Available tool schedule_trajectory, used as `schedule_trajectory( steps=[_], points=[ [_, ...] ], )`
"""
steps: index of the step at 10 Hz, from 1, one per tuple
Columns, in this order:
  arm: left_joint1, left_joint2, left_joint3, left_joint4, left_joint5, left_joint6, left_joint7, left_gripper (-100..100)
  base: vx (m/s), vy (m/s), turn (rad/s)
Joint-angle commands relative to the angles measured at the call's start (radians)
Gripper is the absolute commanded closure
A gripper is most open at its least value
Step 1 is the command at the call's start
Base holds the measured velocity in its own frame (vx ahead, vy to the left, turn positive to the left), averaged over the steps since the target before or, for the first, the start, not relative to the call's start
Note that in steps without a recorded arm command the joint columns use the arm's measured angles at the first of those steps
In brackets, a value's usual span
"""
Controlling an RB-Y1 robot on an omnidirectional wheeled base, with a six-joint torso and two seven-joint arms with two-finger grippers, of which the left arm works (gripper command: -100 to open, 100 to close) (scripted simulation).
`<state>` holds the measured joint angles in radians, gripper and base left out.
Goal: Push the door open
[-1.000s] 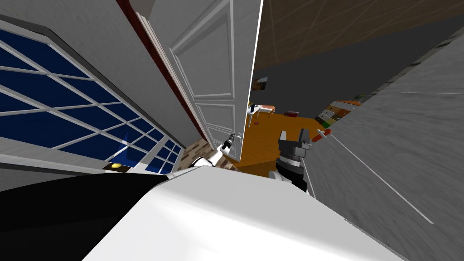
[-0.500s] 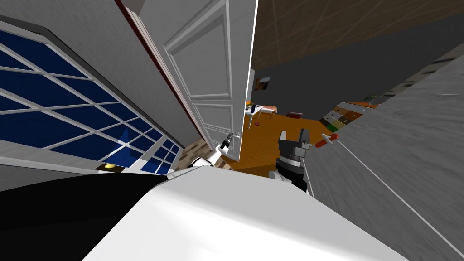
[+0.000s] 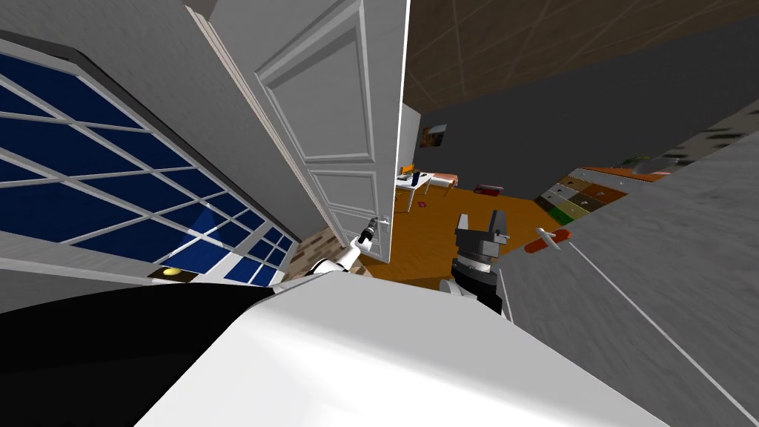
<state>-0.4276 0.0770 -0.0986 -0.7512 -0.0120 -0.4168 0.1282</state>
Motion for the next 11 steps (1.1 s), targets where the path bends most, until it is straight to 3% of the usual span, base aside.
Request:
schedule_trajectory(
  steps=[1, 8, 11],
  points=[
    [-0.019, 0.011, 0.034, 0.023, 0.009, -0.015, -0.010, 100, 0.145, -0.174, 0.096],
    [-0.018, 0.006, 0.105, 0.032, 0.026, -0.014, -0.037, 100, 0.141, -0.165, 0.075],
    [-0.017, 0.022, 0.127, 0.040, 0.033, -0.019, -0.042, 100, 0.110, -0.064, 0.047]
  ],
)
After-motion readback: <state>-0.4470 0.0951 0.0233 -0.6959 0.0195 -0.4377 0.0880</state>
